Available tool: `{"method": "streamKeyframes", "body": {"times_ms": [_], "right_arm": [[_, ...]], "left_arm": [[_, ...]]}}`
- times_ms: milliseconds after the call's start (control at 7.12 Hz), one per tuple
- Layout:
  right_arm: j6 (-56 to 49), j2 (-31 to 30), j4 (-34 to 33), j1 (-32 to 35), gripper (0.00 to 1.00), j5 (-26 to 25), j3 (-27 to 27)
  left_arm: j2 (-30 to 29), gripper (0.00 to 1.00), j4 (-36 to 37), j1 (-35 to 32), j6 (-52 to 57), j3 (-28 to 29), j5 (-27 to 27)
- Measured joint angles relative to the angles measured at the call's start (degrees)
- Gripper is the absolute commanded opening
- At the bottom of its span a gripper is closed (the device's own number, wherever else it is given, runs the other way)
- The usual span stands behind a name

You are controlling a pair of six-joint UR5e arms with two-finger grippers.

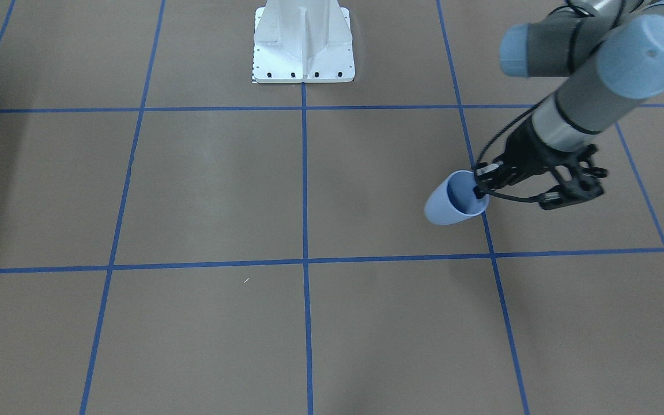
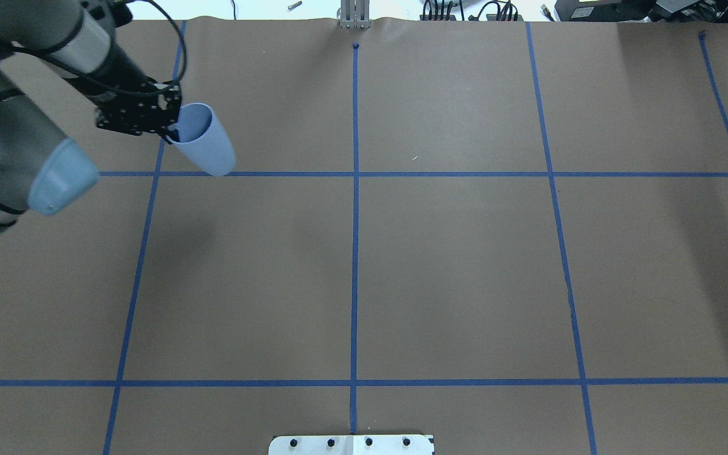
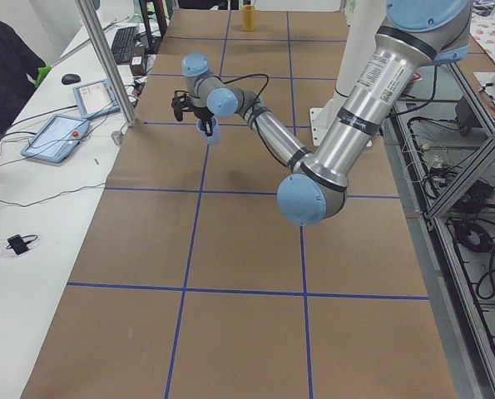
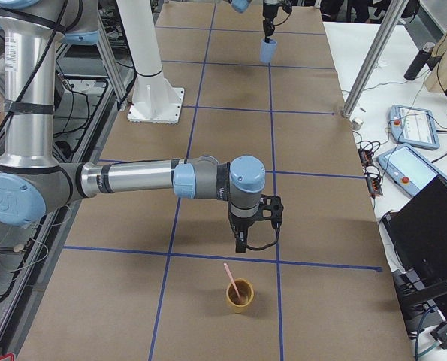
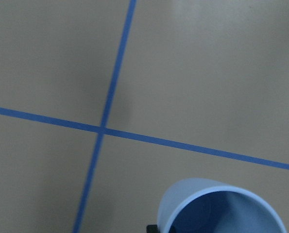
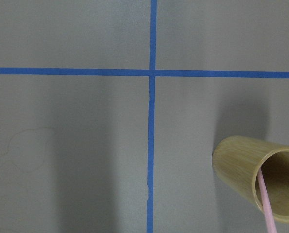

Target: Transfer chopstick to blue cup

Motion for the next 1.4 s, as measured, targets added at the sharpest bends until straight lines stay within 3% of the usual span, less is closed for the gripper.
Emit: {"method": "streamKeyframes", "body": {"times_ms": [281, 562, 843, 1404], "right_arm": [[0.04, 0.02, -0.02, -0.01, 1.00, 0.16, -0.16], [-0.01, -0.22, -0.14, -0.01, 1.00, 0.39, -0.14], [0.07, -0.08, -0.52, -0.01, 1.00, 1.82, -0.14], [0.14, -0.03, -0.70, -0.01, 1.00, 4.98, -0.34]], "left_arm": [[-11.37, 0.00, -0.14, 6.75, -12.23, 8.02, 7.20], [-17.82, 0.00, -0.77, 10.42, -16.16, 15.87, 12.64], [-18.90, 0.00, -1.29, 12.85, -16.63, 17.96, 15.09], [-18.20, 0.00, -0.90, 16.89, -16.91, 16.57, 15.49]]}}
